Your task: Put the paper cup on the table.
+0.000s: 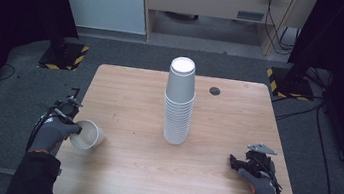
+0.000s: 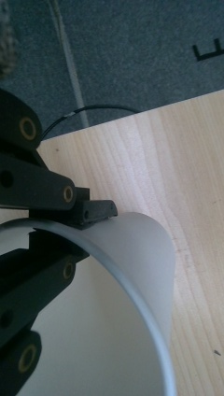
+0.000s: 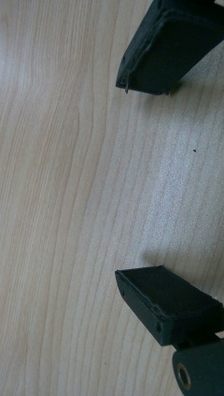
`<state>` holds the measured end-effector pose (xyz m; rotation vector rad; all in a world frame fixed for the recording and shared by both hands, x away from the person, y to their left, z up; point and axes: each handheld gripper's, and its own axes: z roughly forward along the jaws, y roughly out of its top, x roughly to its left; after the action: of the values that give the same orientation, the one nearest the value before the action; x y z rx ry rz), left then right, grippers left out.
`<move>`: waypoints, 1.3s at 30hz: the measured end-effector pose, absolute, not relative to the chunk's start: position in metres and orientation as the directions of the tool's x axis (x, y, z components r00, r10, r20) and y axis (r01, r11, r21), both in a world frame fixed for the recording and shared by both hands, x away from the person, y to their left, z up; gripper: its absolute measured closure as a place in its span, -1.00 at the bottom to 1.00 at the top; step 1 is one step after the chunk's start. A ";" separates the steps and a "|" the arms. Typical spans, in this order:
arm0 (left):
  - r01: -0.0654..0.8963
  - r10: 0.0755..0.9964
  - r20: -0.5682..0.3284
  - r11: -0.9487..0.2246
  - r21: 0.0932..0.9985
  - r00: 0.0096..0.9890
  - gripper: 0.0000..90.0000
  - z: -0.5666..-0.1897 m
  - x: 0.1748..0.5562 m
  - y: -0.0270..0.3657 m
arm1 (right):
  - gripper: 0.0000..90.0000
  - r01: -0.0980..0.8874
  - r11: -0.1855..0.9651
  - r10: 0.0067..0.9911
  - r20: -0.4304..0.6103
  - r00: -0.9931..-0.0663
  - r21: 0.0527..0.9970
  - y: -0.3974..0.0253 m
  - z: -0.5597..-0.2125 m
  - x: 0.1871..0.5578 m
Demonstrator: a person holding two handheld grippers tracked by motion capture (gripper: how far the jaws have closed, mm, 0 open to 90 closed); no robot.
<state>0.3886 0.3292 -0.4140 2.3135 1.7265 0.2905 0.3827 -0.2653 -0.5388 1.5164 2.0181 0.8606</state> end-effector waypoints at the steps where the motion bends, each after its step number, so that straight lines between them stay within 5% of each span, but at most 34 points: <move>1: 0.916 0.959 0.015 -0.276 0.292 0.284 0.94 -0.414 0.389 0.329 | -0.82 0.665 0.194 0.960 0.000 -0.280 0.721 -0.265 -0.539 0.383; 15: 0.954 0.972 -0.013 -0.226 0.196 0.233 0.92 -0.422 0.396 0.326 | -0.82 0.665 0.194 0.960 0.001 -0.280 0.721 -0.265 -0.539 0.383; 28: 0.941 0.974 -0.027 -0.210 0.266 0.225 0.77 -0.429 0.398 0.327 | -0.82 0.665 0.196 0.959 0.001 -0.283 0.721 -0.266 -0.539 0.383; 34: 0.908 0.973 -0.012 -0.211 0.363 0.231 0.38 -0.424 0.396 0.327 | -0.82 0.665 0.196 0.959 0.001 -0.283 0.721 -0.266 -0.539 0.383; 39: 0.825 0.973 0.005 -0.197 0.529 0.229 -0.04 -0.416 0.388 0.328 | -0.82 0.665 0.195 0.959 0.002 -0.284 0.721 -0.266 -0.539 0.383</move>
<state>0.3879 0.3283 -0.4158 2.0919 1.6539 0.4792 0.3829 -0.2656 -0.5388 1.5129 2.0235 0.8625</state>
